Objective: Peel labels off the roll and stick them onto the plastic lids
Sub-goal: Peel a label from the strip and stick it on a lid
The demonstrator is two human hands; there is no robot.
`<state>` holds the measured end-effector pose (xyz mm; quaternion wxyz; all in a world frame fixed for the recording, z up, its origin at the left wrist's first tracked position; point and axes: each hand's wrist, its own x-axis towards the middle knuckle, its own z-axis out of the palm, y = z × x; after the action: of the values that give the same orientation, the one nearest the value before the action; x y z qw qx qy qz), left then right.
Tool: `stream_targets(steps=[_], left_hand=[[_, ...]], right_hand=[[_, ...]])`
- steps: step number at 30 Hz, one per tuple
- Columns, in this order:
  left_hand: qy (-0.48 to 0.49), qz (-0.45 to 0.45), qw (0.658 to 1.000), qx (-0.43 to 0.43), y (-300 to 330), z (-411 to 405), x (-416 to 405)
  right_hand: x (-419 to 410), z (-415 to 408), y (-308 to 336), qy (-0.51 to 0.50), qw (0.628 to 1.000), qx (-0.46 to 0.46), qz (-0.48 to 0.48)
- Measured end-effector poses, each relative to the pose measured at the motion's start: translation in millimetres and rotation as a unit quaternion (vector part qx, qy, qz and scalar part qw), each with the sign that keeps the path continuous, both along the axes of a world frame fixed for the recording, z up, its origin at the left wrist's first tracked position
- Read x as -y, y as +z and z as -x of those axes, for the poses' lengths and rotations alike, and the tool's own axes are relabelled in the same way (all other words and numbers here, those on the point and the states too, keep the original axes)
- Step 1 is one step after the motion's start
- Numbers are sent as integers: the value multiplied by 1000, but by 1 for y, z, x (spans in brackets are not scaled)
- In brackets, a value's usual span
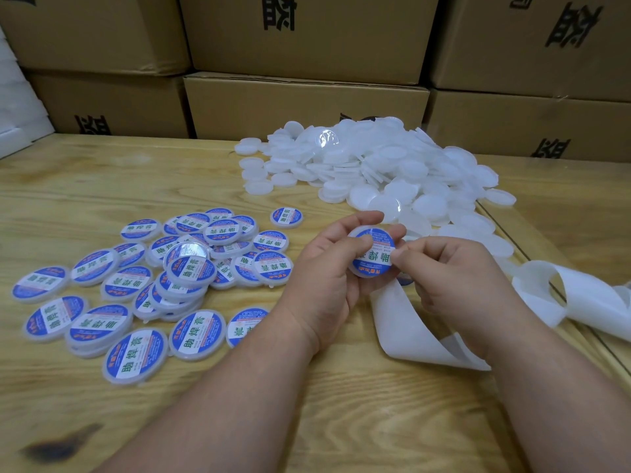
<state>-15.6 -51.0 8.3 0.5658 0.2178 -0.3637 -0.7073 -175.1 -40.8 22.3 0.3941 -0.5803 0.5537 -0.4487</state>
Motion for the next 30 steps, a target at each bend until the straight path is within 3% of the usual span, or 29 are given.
stream_targets(steps=[30], left_hand=[[40, 44, 995, 76, -2, 2, -1]], right_hand=[[-2, -2, 5, -3, 1000, -3, -4]])
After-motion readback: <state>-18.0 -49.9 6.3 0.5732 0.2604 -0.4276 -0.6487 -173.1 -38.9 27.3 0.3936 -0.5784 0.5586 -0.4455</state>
